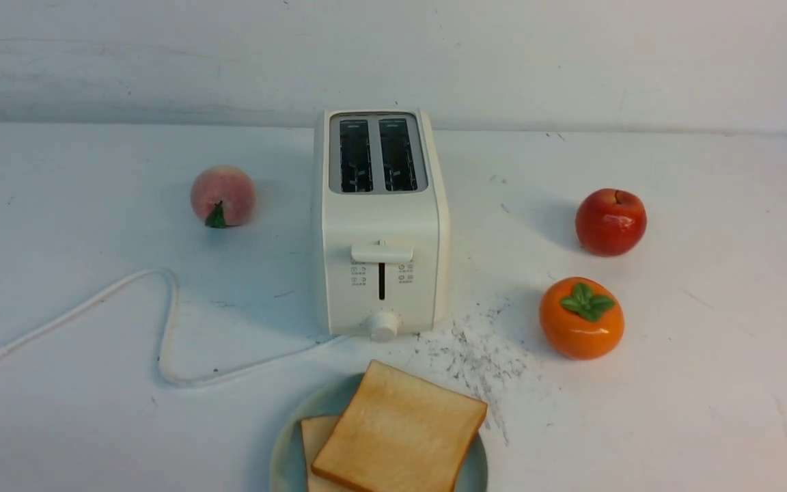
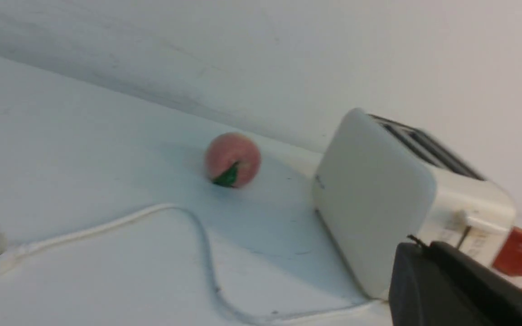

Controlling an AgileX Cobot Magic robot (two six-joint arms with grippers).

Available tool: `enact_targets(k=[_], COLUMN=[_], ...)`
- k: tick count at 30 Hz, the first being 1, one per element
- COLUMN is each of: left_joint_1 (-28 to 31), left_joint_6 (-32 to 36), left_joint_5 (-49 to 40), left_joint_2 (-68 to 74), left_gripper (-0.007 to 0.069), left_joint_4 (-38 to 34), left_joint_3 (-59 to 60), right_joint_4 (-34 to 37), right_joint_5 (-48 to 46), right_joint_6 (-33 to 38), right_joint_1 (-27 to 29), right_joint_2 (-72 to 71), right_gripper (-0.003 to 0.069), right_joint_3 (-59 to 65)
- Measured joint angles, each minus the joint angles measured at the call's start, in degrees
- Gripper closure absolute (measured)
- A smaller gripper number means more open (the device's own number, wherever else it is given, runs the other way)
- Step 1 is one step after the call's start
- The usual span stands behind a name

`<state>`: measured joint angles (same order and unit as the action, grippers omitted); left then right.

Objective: Take toasted bread from bread machine on white table place on plate.

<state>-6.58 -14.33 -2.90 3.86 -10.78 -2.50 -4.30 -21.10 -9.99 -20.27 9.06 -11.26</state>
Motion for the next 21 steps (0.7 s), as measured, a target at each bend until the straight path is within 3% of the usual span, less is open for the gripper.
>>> enact_targets(k=[10, 21], left_joint_1=[2.8, 2.8], left_joint_6=[0.0, 0.0], left_joint_5=[-18.1, -19.3], left_joint_2=[-4.4, -4.4], left_gripper=[0.0636, 0.0624], left_joint_4=[4.6, 4.8], left_joint_3=[4.3, 4.3], right_joint_4=[0.0, 0.0], right_joint_5=[-0.1, -0.4], right_joint_6=[0.0, 0.0], right_joint_1=[0.0, 0.0], right_joint_2=[0.0, 0.0], right_gripper=[0.0606, 0.0596], right_joint_3=[0.0, 0.0])
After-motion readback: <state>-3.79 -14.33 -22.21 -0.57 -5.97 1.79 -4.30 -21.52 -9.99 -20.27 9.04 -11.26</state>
